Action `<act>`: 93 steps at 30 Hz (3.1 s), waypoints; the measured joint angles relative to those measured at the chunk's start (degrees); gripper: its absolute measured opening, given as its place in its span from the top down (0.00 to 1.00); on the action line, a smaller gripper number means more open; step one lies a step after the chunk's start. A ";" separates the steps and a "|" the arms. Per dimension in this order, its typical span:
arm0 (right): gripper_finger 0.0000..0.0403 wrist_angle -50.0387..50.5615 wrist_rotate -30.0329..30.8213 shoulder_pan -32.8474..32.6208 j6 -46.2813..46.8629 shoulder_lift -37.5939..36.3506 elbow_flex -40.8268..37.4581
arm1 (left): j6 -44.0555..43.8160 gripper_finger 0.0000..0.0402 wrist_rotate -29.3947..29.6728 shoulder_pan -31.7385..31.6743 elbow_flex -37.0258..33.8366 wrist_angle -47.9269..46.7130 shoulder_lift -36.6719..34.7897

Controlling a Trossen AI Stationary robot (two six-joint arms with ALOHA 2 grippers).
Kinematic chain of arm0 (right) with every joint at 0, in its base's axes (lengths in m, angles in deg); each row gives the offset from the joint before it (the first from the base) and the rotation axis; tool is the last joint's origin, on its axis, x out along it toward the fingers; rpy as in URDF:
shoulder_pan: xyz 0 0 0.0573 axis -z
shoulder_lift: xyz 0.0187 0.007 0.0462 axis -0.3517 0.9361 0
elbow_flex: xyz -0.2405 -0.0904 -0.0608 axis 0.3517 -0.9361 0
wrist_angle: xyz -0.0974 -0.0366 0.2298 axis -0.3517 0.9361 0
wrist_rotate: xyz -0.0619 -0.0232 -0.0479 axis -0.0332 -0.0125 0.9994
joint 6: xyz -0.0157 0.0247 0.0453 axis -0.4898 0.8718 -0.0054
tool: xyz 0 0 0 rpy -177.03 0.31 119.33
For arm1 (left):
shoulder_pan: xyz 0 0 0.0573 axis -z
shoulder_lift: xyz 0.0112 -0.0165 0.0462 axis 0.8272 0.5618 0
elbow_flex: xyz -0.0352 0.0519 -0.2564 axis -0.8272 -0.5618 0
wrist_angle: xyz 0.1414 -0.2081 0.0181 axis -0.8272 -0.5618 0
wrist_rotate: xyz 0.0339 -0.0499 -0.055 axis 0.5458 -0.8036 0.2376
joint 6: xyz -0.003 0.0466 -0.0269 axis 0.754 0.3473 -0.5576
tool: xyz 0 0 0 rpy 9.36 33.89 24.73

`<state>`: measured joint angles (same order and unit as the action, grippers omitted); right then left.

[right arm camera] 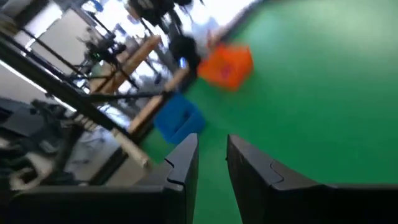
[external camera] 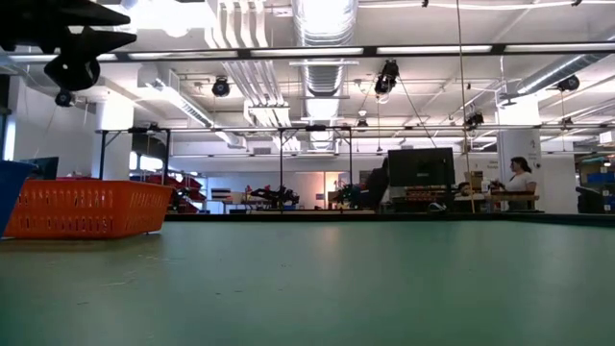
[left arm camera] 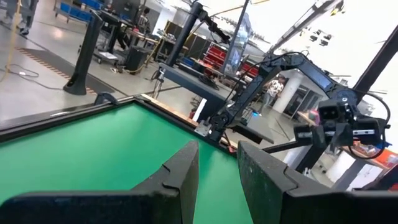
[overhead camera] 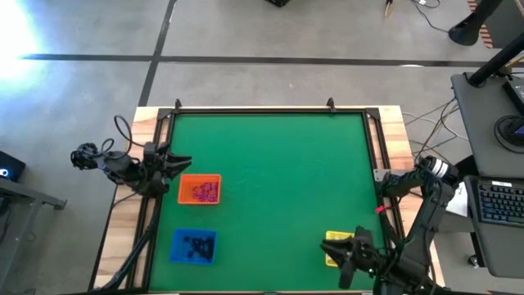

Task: Sort Halloween decoration
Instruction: Return to Home Position

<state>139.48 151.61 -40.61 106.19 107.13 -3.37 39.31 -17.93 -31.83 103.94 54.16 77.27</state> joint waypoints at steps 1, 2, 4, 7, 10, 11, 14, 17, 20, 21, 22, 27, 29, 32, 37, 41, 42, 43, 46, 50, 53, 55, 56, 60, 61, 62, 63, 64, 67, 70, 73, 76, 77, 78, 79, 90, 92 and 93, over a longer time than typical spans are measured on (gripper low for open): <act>0.81 -0.78 -1.68 -0.01 2.52 -0.02 0.17 | 0.07 0.77 0.00 0.00 0.08 0.00 0.00; 0.82 -0.96 -1.63 -0.03 3.90 -0.02 0.31 | 0.10 0.77 0.02 0.00 0.14 0.00 0.00; 0.82 -2.82 1.75 -0.06 -0.31 -0.02 0.54 | 0.09 0.77 0.00 0.00 0.29 0.00 0.00; 0.82 -13.38 2.97 0.29 -14.46 0.00 0.70 | -0.27 0.77 0.00 0.01 0.65 0.00 0.06; 0.82 -27.16 -0.38 0.44 -30.03 0.00 0.66 | -0.27 0.77 0.01 0.00 1.15 0.03 0.09; 0.82 -32.52 -1.33 0.66 -35.87 0.00 0.66 | -0.25 0.77 0.01 0.00 1.29 0.01 0.06; 0.82 -51.77 -7.25 1.73 -58.21 0.29 0.45 | -0.02 0.77 -0.02 0.00 1.78 -0.02 0.09; 0.82 -70.07 -22.97 4.04 -85.09 1.27 0.41 | 0.16 0.77 -0.02 0.02 1.99 0.00 0.09; 0.82 -78.07 -47.57 5.86 -105.13 1.10 0.36 | 0.16 0.77 -0.02 0.00 1.99 -0.12 0.09; 0.82 -77.81 -54.40 6.06 -109.31 0.55 0.36 | 0.16 0.77 -0.04 0.00 1.99 -0.25 0.09; 0.82 -76.89 -58.94 6.08 -112.32 0.03 0.34 | 0.16 0.77 -0.04 0.00 1.99 -0.45 0.10; 0.82 -63.26 -59.50 5.81 -113.75 -3.90 0.34 | 0.18 0.77 -0.07 0.01 1.99 -0.52 0.11; 0.82 -56.46 -58.34 5.89 -113.53 -5.59 0.15 | 0.18 0.77 -0.07 0.02 1.99 -0.51 0.11; 0.82 -51.28 -57.56 6.31 -112.80 -9.26 -0.87 | 0.18 0.77 -0.09 0.02 1.99 -0.49 0.11; 0.82 -50.10 -57.13 6.57 -113.25 -19.87 -8.19 | 0.39 0.77 -0.06 0.02 1.99 -0.48 0.11; 0.82 -53.23 -57.29 6.46 -113.28 -30.25 -19.83 | 1.06 0.77 -0.02 0.02 1.99 -0.50 0.11; 0.82 -55.33 -57.27 6.48 -113.25 -33.17 -23.30 | 1.06 0.77 -0.02 0.02 1.99 -0.50 0.11; 0.82 -58.03 -57.26 6.48 -113.26 -35.94 -26.67 | 1.06 0.77 -0.02 0.00 1.99 -0.50 0.11; 0.82 -64.50 -57.24 6.48 -113.31 -43.56 -36.66 | 1.06 0.77 -0.01 0.02 1.99 -0.49 0.11; 0.82 -71.45 -57.29 6.48 -113.32 -52.51 -49.77 | 1.06 0.77 0.00 0.00 1.99 -0.48 0.11; 0.82 -79.47 -57.61 6.48 -113.32 -58.25 -58.67 | 1.24 0.77 0.02 0.01 1.99 -0.49 0.11; 0.82 -84.18 -59.66 6.48 -113.34 -61.15 -64.08 | 1.83 0.77 0.02 0.01 1.99 -0.50 0.11; 0.82 -86.64 -60.74 6.48 -113.32 -62.32 -66.56 | 2.31 0.77 0.02 0.02 1.99 -0.56 0.11; 0.82 -94.01 -64.31 6.48 -113.63 -65.74 -74.26 | 4.91 0.77 0.07 0.02 1.99 -1.33 0.11; 0.82 -94.83 -64.46 6.48 -113.63 -66.44 -75.82 | 5.53 0.77 0.08 0.02 1.97 -1.52 0.11; 0.82 -95.57 -64.57 6.48 -113.50 -67.02 -77.23 | 6.03 0.77 0.07 0.00 1.86 -1.51 0.11; 0.82 -96.53 -64.58 6.48 -113.26 -67.52 -78.52 | 6.30 0.77 0.07 0.00 1.78 -1.59 0.11; 0.82 -97.25 -64.57 6.48 -113.23 -68.06 -79.53 | 6.39 0.77 0.07 0.02 1.73 -1.96 0.11; 0.82 -98.83 -64.59 6.48 -113.30 -69.45 -81.88 | 6.44 0.77 0.07 0.02 1.71 -2.83 0.11; 0.82 -98.46 -64.59 6.48 -113.37 -70.18 -83.31 | 6.49 0.77 0.07 0.01 1.71 -4.22 0.11; 0.82 -95.64 -65.22 6.48 -114.69 -70.20 -83.31 | 6.52 0.77 0.07 0.00 1.68 -7.24 0.11; 0.82 -92.60 -66.57 6.48 -115.20 -70.12 -83.31 | 6.62 0.77 0.07 0.01 1.04 -8.84 0.13; 0.82 -91.52 -66.99 6.48 -115.06 -70.13 -83.31 | 6.81 0.77 0.07 0.01 0.72 -8.92 0.13; 0.82 -90.70 -67.36 6.48 -114.82 -70.14 -83.31 | 7.14 0.77 0.04 0.00 0.41 -8.96 0.13; 0.82 -90.23 -67.48 6.48 -114.58 -70.14 -83.31 | 7.45 0.77 0.02 0.01 0.14 -8.97 0.13; 0.82 -89.86 -67.26 6.48 -109.53 -70.15 -83.31 | 11.92 0.77 -0.10 0.01 -5.11 -6.17 0.15; 0.82 -91.91 -67.34 6.48 -110.79 -70.16 -83.31 | 11.83 0.77 -0.13 0.02 -6.62 -3.98 0.13; 0.82 -92.66 -67.36 6.48 -111.42 -70.16 -83.31 | 11.79 0.77 -0.13 0.02 -7.48 -3.18 0.13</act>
<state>46.82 84.25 -34.13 -5.22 36.98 -86.68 51.10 -18.07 -31.81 96.46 50.98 77.40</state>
